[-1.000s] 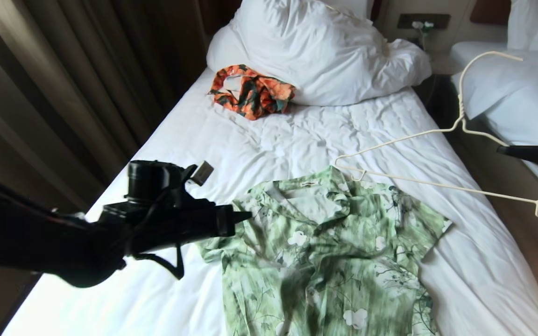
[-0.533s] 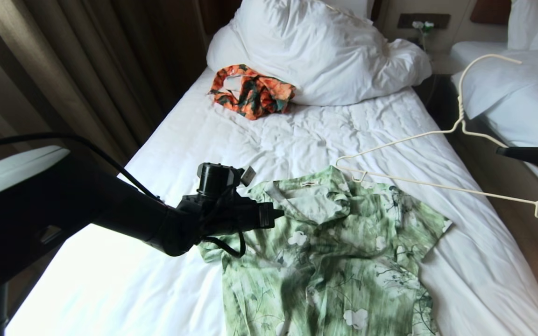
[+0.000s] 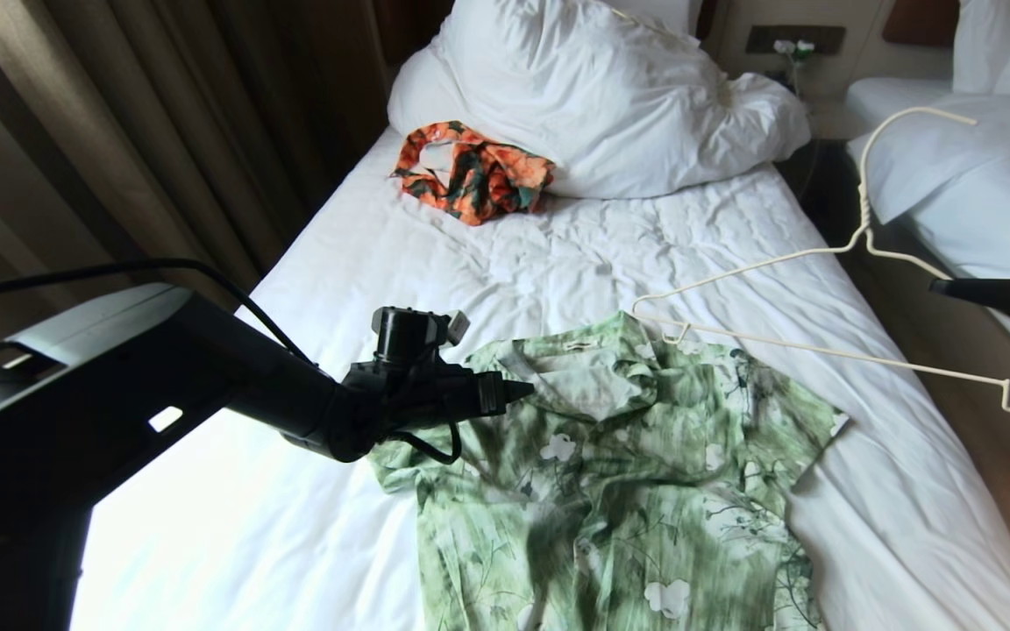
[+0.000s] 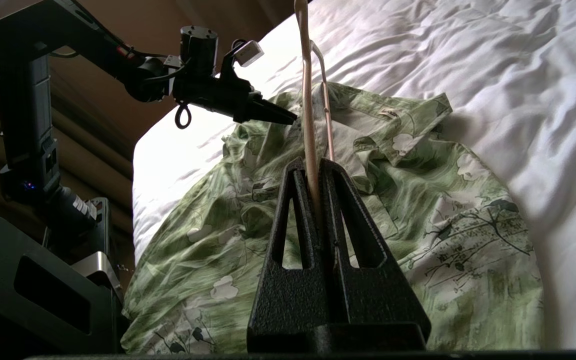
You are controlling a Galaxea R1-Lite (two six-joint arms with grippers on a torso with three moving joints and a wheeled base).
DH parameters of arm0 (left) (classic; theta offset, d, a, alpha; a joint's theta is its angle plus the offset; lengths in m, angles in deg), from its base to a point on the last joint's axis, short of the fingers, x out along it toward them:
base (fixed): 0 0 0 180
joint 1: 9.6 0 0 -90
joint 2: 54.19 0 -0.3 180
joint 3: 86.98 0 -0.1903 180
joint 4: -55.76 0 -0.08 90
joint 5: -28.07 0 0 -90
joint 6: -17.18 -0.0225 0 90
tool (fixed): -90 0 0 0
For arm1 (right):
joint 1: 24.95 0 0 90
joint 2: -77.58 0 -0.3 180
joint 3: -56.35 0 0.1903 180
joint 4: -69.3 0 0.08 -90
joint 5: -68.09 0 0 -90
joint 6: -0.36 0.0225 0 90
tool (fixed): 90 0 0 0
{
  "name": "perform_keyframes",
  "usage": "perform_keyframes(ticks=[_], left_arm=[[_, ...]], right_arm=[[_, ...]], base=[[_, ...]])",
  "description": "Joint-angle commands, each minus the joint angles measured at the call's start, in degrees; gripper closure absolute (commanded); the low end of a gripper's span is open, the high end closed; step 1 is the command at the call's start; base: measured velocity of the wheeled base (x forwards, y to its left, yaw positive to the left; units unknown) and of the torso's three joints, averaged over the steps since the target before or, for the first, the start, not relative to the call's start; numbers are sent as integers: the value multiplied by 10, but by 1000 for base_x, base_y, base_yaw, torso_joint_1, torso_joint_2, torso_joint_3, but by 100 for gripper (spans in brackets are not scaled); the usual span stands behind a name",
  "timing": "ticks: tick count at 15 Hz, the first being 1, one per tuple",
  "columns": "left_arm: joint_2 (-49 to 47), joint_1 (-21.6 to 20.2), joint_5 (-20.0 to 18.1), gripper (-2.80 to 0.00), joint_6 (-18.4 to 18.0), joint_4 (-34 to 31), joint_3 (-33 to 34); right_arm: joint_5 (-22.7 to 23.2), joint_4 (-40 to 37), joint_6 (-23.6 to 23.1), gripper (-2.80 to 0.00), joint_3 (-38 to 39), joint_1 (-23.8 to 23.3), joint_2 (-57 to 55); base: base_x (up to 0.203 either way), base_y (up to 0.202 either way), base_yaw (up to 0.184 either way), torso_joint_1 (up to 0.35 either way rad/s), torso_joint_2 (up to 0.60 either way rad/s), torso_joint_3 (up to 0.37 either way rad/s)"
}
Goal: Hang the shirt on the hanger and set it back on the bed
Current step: Lift the shirt and hanger
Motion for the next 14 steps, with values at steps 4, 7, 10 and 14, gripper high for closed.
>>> perform_keyframes(ticks=[4, 7, 10, 14], left_arm=[[-31, -13, -2, -280, 2, 4, -33], [-46, -12, -3, -280, 7, 3, -67], [-49, 4, -1, -280, 27, -1, -89], [-90, 10, 10, -280, 32, -2, -135]], right_arm=[[5, 2, 0, 0, 1, 10, -1], [5, 2, 0, 0, 0, 15, 1], [5, 2, 0, 0, 0, 15, 2], [5, 4, 0, 0, -2, 15, 4]], base=[[0, 0, 0, 0, 0, 0], [0, 0, 0, 0, 0, 0], [0, 0, 0, 0, 0, 0], [0, 0, 0, 0, 0, 0]])
